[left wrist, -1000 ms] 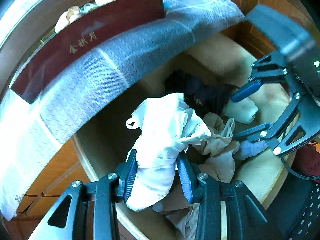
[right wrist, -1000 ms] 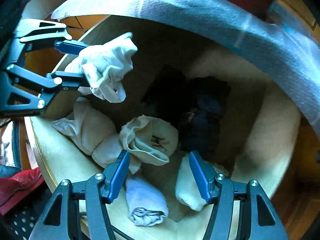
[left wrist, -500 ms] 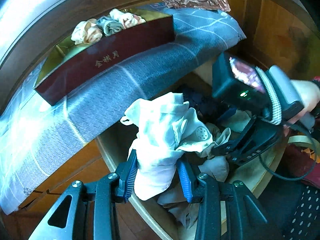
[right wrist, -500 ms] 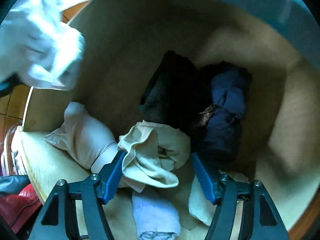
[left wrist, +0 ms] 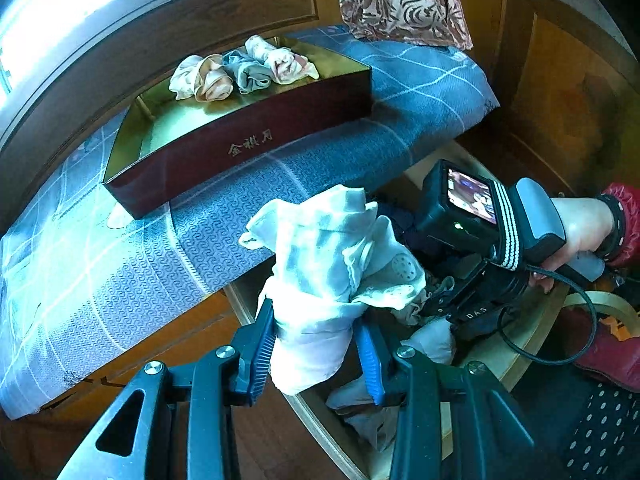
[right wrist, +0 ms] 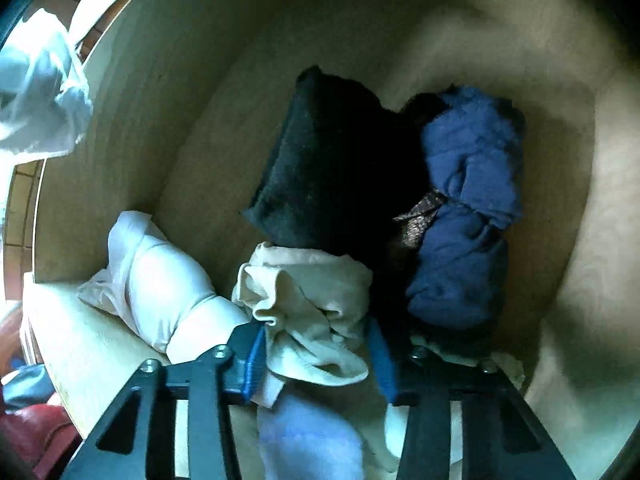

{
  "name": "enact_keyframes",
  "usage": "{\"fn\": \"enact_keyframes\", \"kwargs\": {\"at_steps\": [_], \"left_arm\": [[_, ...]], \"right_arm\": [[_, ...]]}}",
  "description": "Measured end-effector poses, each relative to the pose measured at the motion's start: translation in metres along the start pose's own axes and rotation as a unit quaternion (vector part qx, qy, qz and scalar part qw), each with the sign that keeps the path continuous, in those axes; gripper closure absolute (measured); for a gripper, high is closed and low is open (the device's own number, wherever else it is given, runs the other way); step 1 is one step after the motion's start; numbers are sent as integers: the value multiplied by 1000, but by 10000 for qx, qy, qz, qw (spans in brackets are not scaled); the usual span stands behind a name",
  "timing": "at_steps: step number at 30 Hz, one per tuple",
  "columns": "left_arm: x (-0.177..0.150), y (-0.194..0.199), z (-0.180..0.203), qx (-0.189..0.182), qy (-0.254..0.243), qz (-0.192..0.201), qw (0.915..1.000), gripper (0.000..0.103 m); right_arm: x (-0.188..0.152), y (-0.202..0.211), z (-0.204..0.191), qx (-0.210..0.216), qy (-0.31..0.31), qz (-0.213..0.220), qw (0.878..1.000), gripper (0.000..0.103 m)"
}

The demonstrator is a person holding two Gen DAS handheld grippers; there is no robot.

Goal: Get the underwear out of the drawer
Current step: 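Lift the white garment out of the drawer and carry it over the box with the left tool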

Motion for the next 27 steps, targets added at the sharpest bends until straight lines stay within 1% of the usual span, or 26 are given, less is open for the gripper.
{"fn": "enact_keyframes", "kwargs": {"at_steps": [3,8,14,16,18,21,25,27], "left_arm": [[2,2,-2,16,26,22,10000,65],[3,4,-4,-43,85,68,9999,65],[13,20,-6,-272,129,195,9994,65],[23,30,-13,-385,240,330,9984,65],[33,39,-22,-466,382,482,9970,65],[54,51,-40,-513,647,693,9942,65],[86,56,-65,-455,925,824,9913,65],[103,52,-79,-491,1100,825,9893,65]], "right_arm": [[0,2,2,-49,44,24,10000,65],[-7,3,-2,-341,189,70,9992,67],[-10,-4,-1,-224,96,94,9997,68],[-10,-7,0,-113,36,80,9999,67],[-17,-2,13,2,-28,101,9999,67],[-18,0,20,176,-62,129,9997,67],[-22,3,28,260,-75,172,9995,67],[-23,3,30,319,-95,192,9993,67]]}}
Point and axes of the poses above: each gripper's, at about its wrist camera, not at the fingertips, and y roughly against the way its jaws point, z to its right, x to its top, the point moved 2 cm from there along -y, roughly the way its jaws point, and after that the axes turned 6 degrees about y, right-handed, at the moved point
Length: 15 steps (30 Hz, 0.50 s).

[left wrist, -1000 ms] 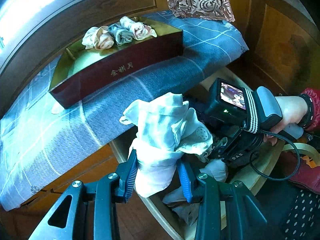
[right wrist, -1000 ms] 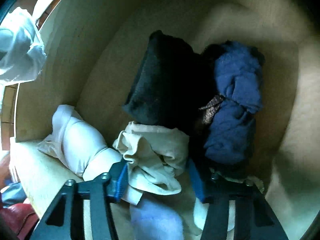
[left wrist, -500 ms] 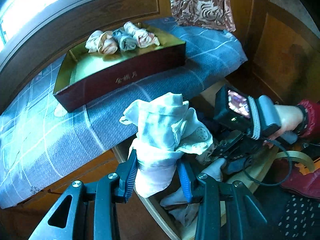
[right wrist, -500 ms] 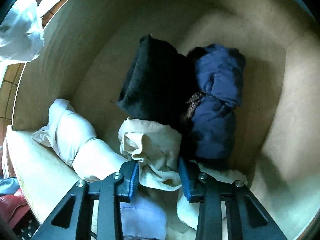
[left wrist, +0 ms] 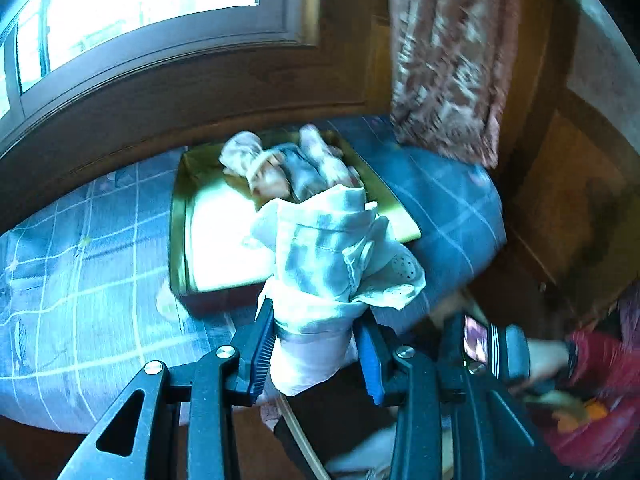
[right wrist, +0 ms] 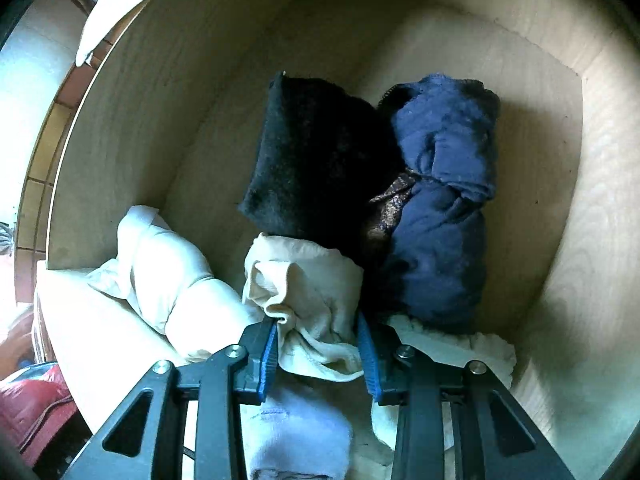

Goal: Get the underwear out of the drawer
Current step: 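Lift the white garment out of the drawer and carry it over the box with the left tool, then lower the white garment into the box, open the left tool and press it into place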

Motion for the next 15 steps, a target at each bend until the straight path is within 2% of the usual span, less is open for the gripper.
{"fn": "enact_keyframes", "kwargs": {"at_steps": [5,10,13,15], "left_arm": [[39,-27,-25,265,296,-24,9992,65],[67,-55,-53,139,880,-106,9960,65],[83,-72,-64,351,961,-134,9947,67],[93,-83,-71,356,1041,-173,9938,70]], "right_arm": [[-3,3,4,78,25,6,10000,67],[-3,5,8,123,7,38,9999,67],[-5,6,11,171,3,82,9998,68],[-6,6,12,190,6,93,9998,68]]}}
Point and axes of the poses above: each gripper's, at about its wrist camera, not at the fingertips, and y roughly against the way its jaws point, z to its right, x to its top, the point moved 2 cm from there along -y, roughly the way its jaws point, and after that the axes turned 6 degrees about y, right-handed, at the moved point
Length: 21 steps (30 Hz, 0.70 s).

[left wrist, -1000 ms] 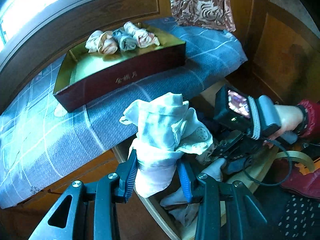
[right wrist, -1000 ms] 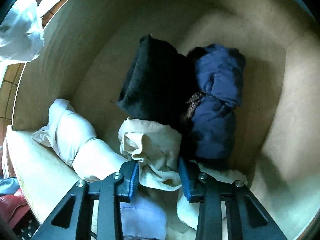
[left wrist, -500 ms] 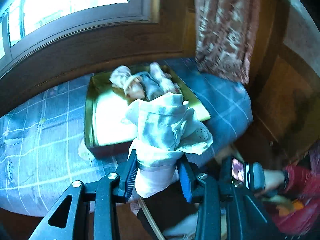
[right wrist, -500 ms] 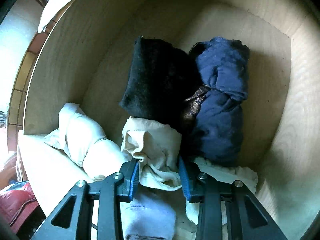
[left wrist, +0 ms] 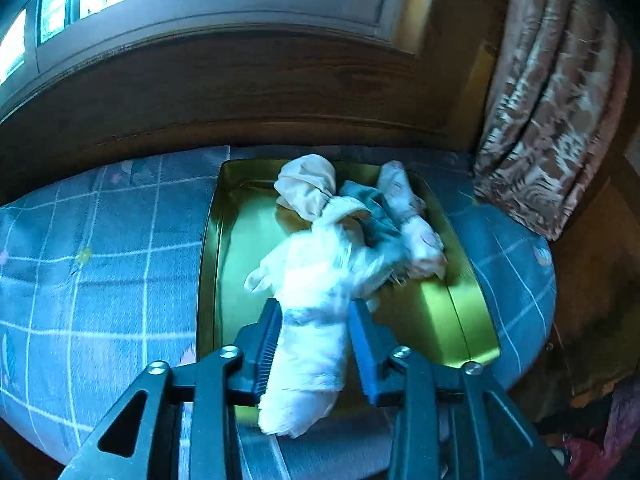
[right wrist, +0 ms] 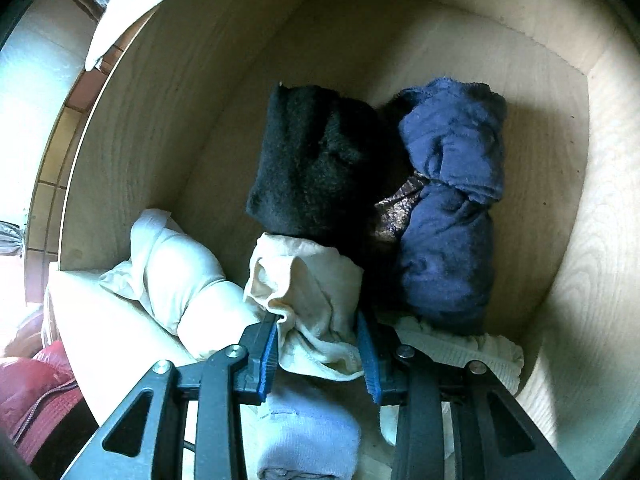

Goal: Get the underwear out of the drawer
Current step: 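Lower the white garment into the box, open the left tool and press it into place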

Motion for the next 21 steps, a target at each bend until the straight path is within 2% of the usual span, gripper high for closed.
{"fn": "enact_keyframes", "kwargs": {"at_steps": [4,7,9,11,12,13,15,19,20,21], "left_arm": [[15,-23,-8,30,163,-141,9998,70],[15,-42,-9,-48,70,-547,9985,70],[11,-48,-7,123,-83,-677,9976,62],[7,-53,-1,277,-368,-808,9957,43],[5,-54,1,352,-463,-864,9946,37],[3,-57,5,460,-631,-953,9924,33],[-5,-65,14,711,-1054,-1229,9842,32],[-24,-81,23,1514,-1729,-1718,9580,33],[-26,-83,22,1590,-1745,-1746,9559,44],[-27,-86,20,1646,-1707,-1766,9553,49]], "right_arm": [[-1,6,4,52,2,27,10000,68],[-2,7,6,77,-15,51,10000,67],[-4,6,8,89,-14,57,9999,67],[-5,5,9,106,-7,58,9999,67],[-6,5,10,115,-10,64,9999,68],[-6,5,11,120,-18,64,9999,68],[-4,8,11,114,-15,50,9999,68],[-1,16,12,111,-39,57,9999,67],[-1,16,12,109,-38,58,9999,67],[0,17,13,115,-40,63,9999,67]]}}
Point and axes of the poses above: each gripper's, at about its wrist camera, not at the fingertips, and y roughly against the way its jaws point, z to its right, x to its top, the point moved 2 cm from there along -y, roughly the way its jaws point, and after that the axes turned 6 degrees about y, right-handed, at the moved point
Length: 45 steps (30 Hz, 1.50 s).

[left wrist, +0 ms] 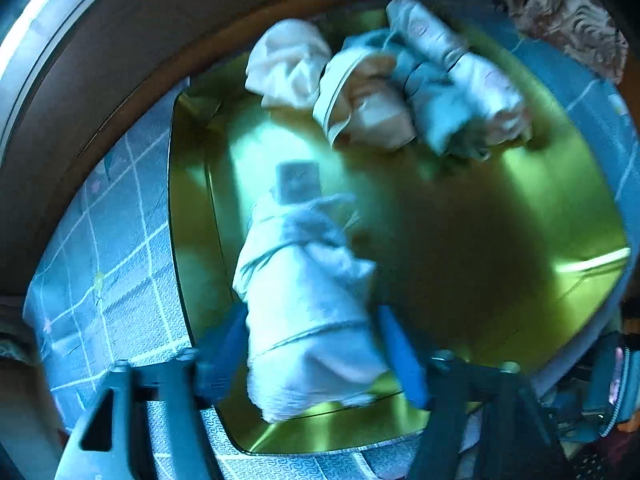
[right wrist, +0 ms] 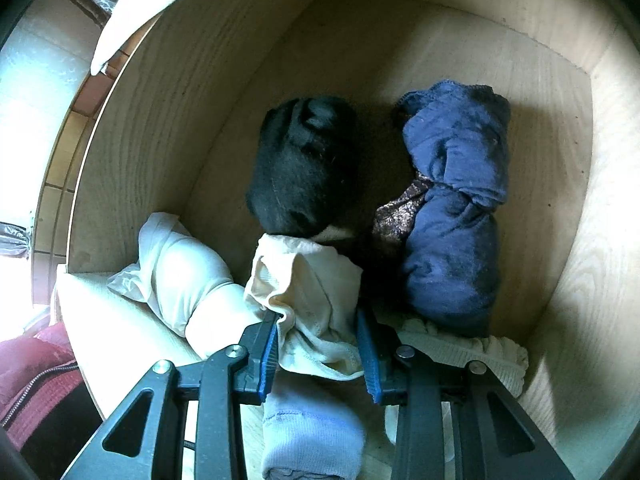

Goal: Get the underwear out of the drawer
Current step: 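Lower the white garment into the box, open the left tool and press it into place, then withdraw the left tool toward the drawer while the right tool grasps the cream garment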

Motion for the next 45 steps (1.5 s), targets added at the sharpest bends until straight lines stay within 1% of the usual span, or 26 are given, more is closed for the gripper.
{"fn": "enact_keyframes", "kwargs": {"at_steps": [3,6,11,13,17,18,19,21,23,25,29,34,36,37,40,43,45], "left_arm": [[9,-1,-7,-105,275,197,9994,53],[28,-6,-14,-253,585,270,9976,53],[64,-14,-27,-291,1034,463,9931,52],[77,-18,-31,-230,1156,576,9914,52],[94,-25,-41,62,1388,730,9876,48],[96,-26,-44,70,1474,763,9861,45],[96,-26,-46,53,1554,794,9846,40],[93,-20,-49,10,1654,930,9818,37],[86,-8,-51,27,1676,1107,9796,34],[76,7,-49,90,1624,1281,9783,34],[51,43,-42,-33,1451,1716,9744,34],[-5,87,-19,-323,1078,2233,9682,34],[-28,98,-2,-446,880,2330,9675,34],[-42,101,6,-498,796,2362,9672,34],[-79,99,24,-747,639,2275,9688,34],[-120,91,44,-930,577,2033,9730,34],[-141,78,54,-930,580,1818,9772,34]], "right_arm": [[0,2,1,18,5,12,10000,67],[0,2,1,23,7,9,10000,67],[-1,5,3,41,-5,33,10000,67],[-1,7,4,55,-35,67,10000,67],[-2,8,7,61,-57,86,9999,67],[-3,8,7,66,-65,89,9999,67],[-3,8,8,70,-61,89,9999,67],[-3,9,8,66,-61,77,9999,67],[-2,9,9,63,-62,71,9999,66],[-2,8,9,38,-64,45,10000,65],[0,7,6,17,-112,54,9999,65],[0,5,3,9,-121,61,9999,65],[0,5,3,4,-123,60,9999,65],[0,5,3,3,-122,59,9999,65],[0,4,3,1,-124,57,9999,65],[0,3,3,-19,-129,36,9999,65],[0,2,2,-36,-127,19,9999,65]]}}
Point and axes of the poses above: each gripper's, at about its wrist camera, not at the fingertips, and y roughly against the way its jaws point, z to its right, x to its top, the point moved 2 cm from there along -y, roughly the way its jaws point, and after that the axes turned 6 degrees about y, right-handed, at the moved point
